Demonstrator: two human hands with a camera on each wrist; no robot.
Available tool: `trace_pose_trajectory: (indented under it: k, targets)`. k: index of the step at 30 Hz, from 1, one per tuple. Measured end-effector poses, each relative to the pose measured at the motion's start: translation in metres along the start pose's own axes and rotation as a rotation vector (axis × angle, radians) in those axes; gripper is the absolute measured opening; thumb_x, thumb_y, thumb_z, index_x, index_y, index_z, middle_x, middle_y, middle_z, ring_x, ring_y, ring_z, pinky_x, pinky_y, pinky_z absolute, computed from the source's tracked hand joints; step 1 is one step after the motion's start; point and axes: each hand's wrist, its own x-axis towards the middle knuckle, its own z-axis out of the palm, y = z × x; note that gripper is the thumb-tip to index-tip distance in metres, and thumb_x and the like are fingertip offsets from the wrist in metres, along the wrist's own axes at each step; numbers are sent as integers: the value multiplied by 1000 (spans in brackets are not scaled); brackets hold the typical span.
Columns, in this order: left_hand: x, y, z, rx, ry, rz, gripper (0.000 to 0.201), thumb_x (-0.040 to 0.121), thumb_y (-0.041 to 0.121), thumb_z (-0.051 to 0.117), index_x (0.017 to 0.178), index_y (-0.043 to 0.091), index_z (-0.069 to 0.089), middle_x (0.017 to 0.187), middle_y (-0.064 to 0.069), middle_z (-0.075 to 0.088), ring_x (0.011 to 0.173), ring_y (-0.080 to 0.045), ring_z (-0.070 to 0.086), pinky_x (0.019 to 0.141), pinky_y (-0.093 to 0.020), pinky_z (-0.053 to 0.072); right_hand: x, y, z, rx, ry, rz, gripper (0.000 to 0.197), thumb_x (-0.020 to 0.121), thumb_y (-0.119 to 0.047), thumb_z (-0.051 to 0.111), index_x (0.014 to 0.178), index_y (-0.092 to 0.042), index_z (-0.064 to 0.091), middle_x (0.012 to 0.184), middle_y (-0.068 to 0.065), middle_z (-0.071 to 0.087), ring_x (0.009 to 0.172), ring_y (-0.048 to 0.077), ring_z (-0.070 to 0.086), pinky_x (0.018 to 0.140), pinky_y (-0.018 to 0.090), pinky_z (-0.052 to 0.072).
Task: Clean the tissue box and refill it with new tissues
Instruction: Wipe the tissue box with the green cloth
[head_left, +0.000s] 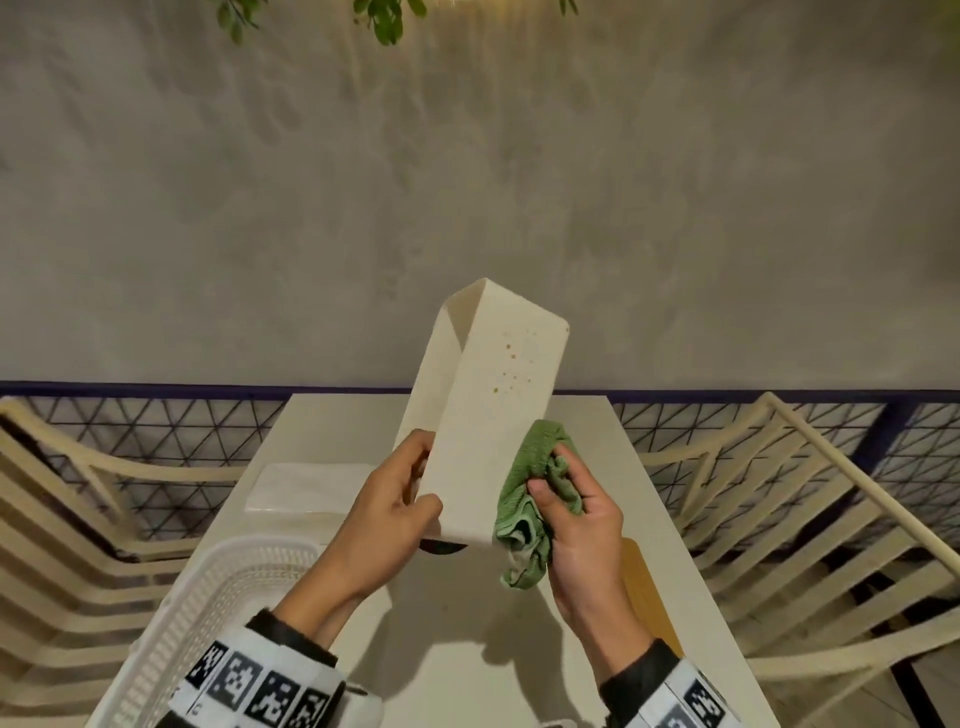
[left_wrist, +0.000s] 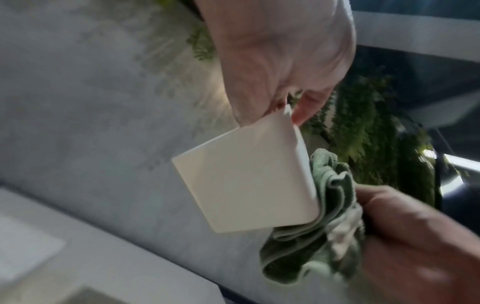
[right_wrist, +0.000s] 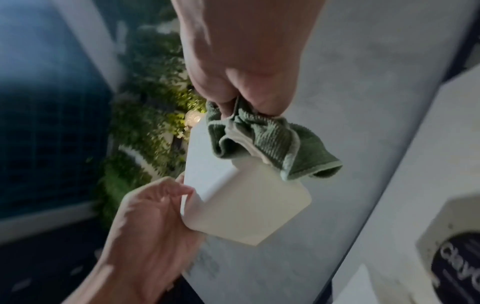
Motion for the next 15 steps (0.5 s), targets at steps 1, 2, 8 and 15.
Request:
trace_pose_trajectory:
  k: [1,2,8,15]
  targets:
    - [1,-1,1,-44,0,-38,44,70,7,46,106,31,56,103,20,67,101,-3,60,82,-16,48,-1,0,0,-122,-21,-64,51,74,0,71,89,-48,71,114,-4,66,110,15,60,96,33,50]
    - [1,-1,2,-67,13,-71,39,75,12,50,107,34,56,105,24,68,102,1,61,82,-12,48,-3,1,1,-251,-54,-142,63,78,12,62,91,-49,70,118,-7,62,111,8,59,96,26,49]
    - [-8,-13,6,-135,47,-276,34,74,15,62,106,20,66,107,3,73,104,-19,66,90,-38,50,-6,12,-2,-976,-202,-591,61,72,18,63,121,-19,60,138,-6,41,129,20,43,101,38,45]
    - [-17,-17,22,-54,199,-262,30,80,-9,59,88,19,65,68,11,70,57,1,65,50,-11,48,-10,19,16,-1184,-407,-804,56,71,-3,72,124,-12,56,139,4,46,136,32,32,107,45,29]
